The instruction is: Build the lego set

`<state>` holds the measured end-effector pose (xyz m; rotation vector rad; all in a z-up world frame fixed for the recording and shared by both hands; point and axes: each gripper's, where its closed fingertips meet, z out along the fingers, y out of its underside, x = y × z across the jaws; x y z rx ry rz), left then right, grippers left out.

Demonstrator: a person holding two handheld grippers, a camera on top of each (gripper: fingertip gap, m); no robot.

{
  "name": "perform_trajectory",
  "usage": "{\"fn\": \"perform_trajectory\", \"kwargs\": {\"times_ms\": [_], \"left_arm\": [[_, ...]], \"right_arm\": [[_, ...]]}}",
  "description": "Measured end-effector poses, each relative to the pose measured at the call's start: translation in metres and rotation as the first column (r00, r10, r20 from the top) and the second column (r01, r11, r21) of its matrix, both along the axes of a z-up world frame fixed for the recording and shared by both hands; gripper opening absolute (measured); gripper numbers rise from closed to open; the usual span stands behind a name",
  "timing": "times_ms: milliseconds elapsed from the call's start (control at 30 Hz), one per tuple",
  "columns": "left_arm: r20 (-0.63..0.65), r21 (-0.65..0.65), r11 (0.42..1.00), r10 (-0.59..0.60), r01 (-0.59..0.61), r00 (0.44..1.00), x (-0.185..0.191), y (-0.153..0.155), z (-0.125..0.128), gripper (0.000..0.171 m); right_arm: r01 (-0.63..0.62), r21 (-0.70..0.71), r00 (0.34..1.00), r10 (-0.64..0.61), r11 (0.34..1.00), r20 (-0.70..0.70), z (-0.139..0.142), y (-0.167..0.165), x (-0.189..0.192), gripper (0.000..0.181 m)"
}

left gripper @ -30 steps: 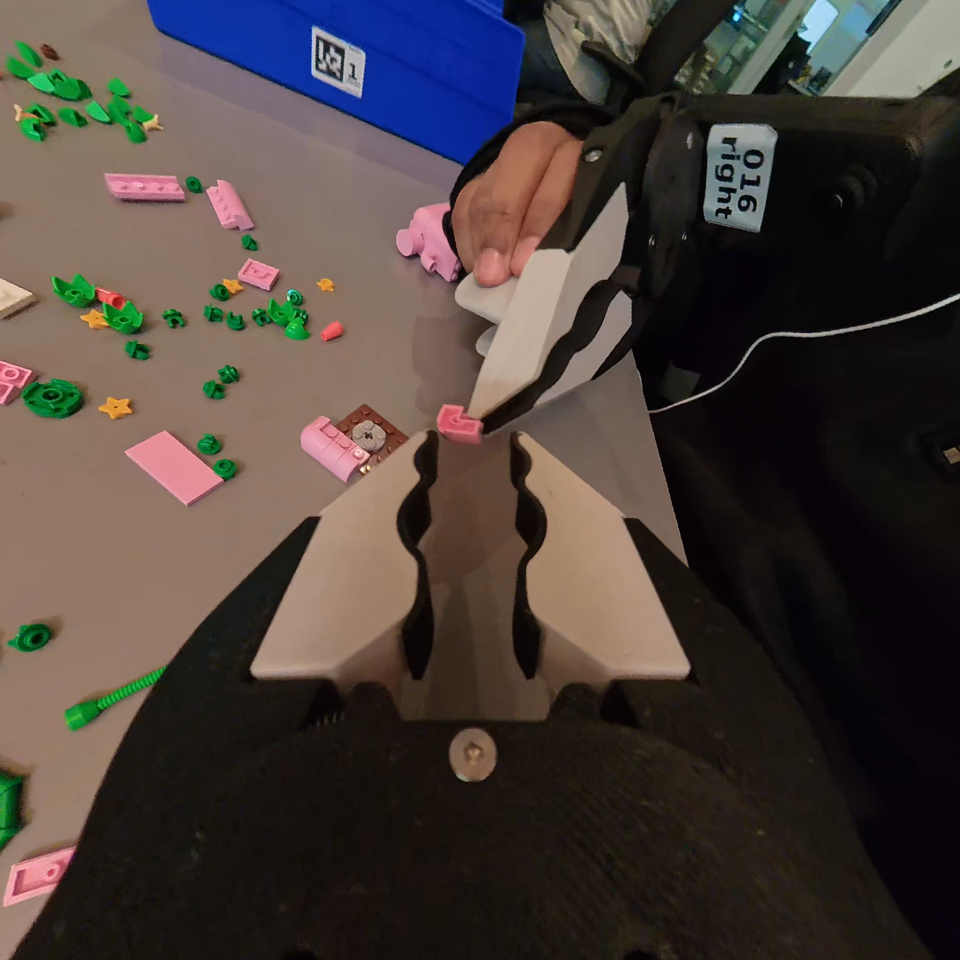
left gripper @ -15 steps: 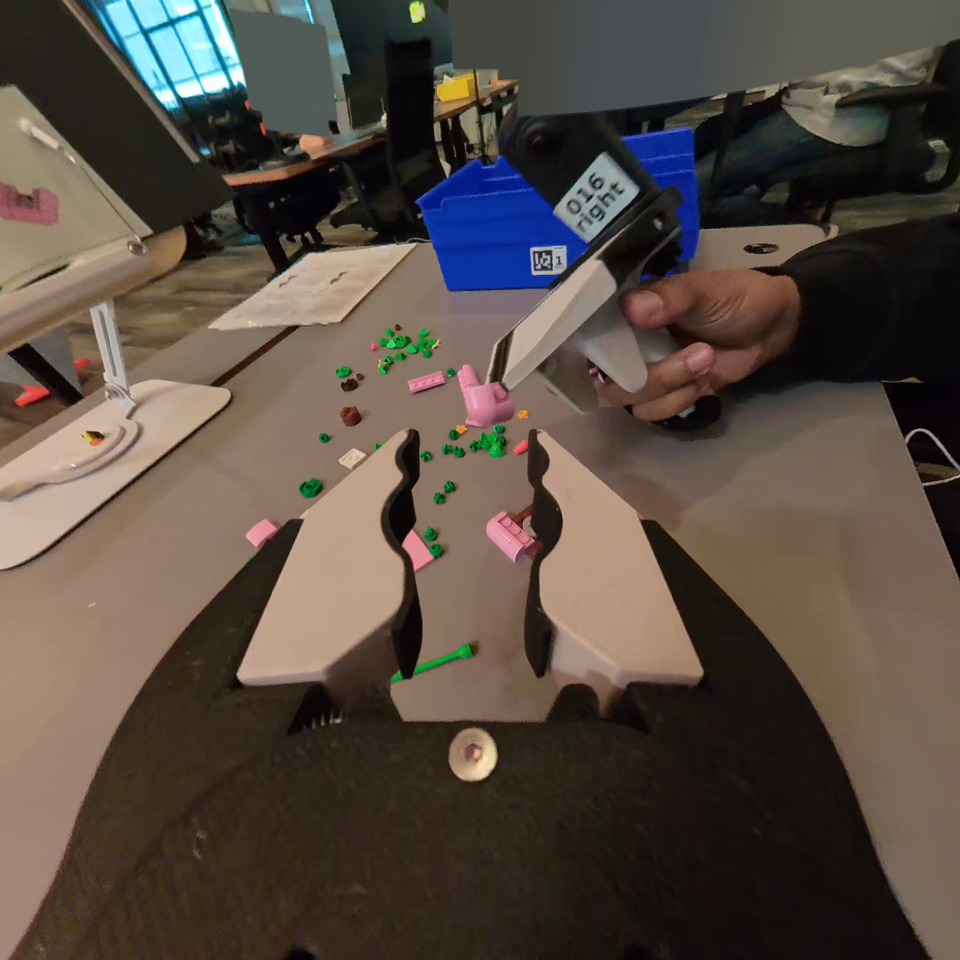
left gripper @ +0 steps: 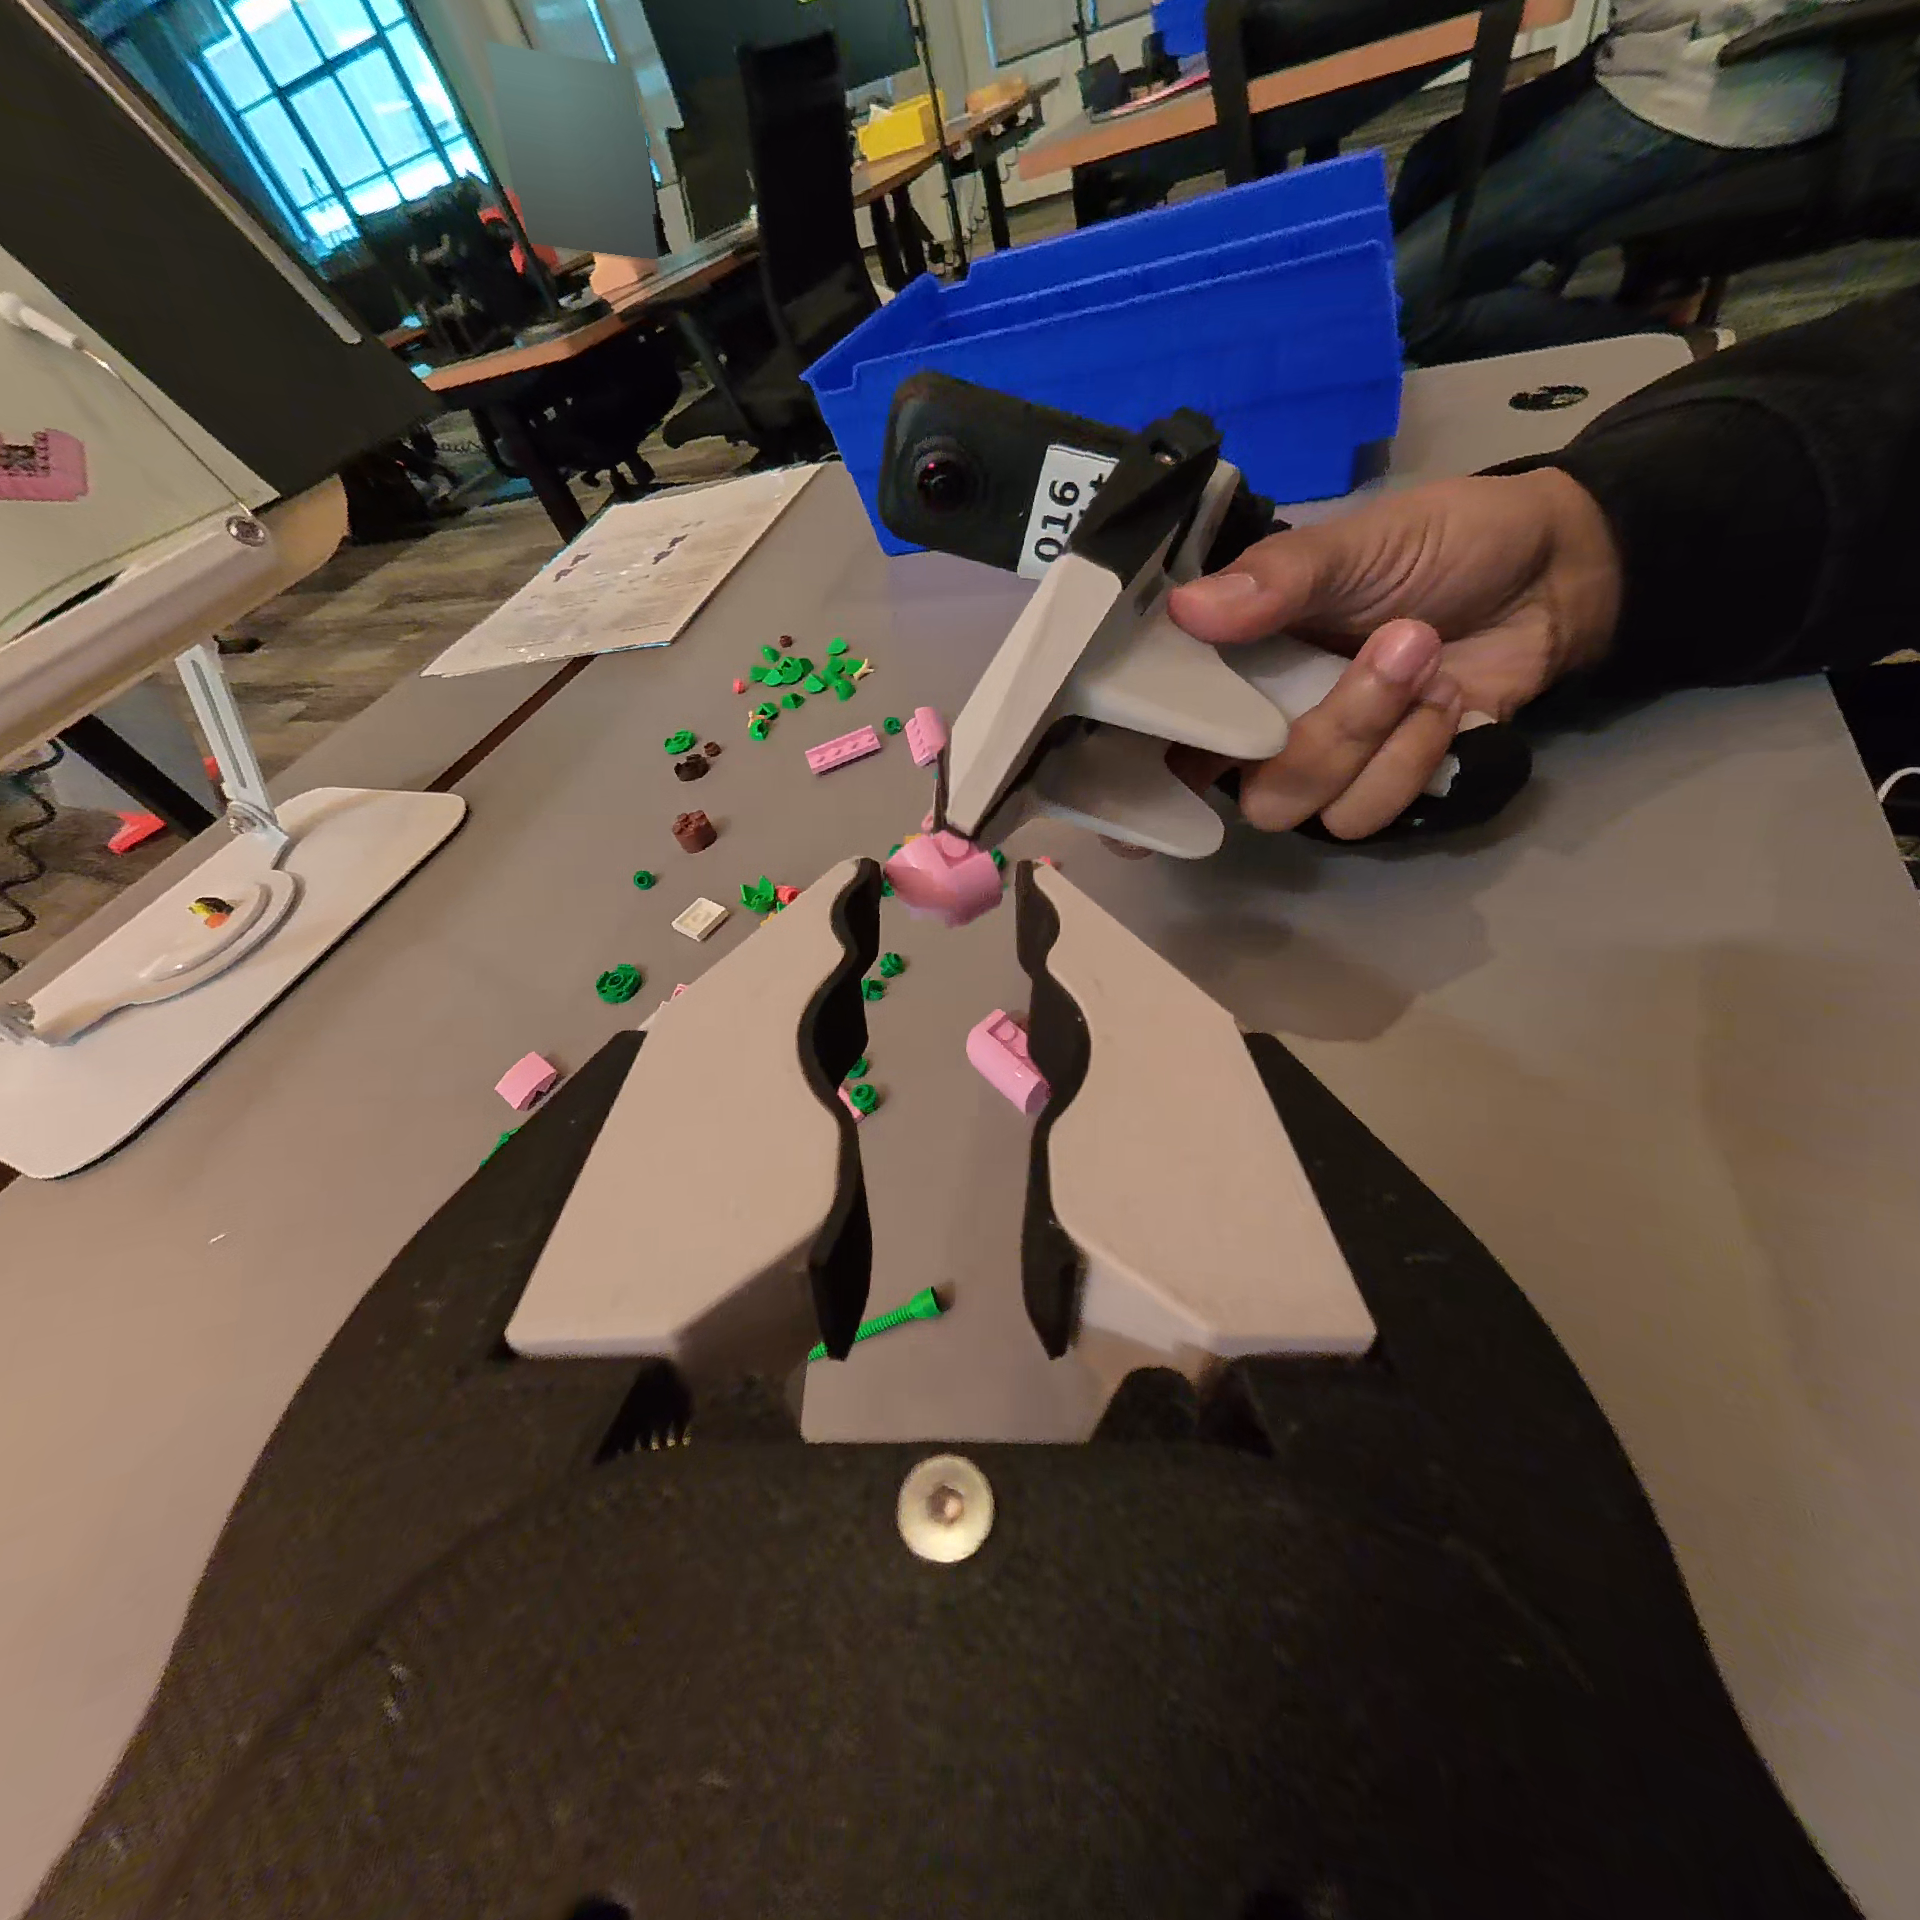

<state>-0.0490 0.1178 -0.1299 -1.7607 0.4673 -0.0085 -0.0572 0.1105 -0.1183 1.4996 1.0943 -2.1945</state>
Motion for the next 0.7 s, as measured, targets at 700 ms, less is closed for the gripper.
{"fn": "perform_trajectory", "kwargs": {"times_ms": [700], "left_arm": [[-0.003,-0.426,0.905,0.01,-0.01,1.0,0.005,-0.002,-0.078,0.021]], "right_arm": [[0.143,0.371,0.99,-0.127,0.917,-0.068,-0.013,0.027,-0.002,0.022]]}}
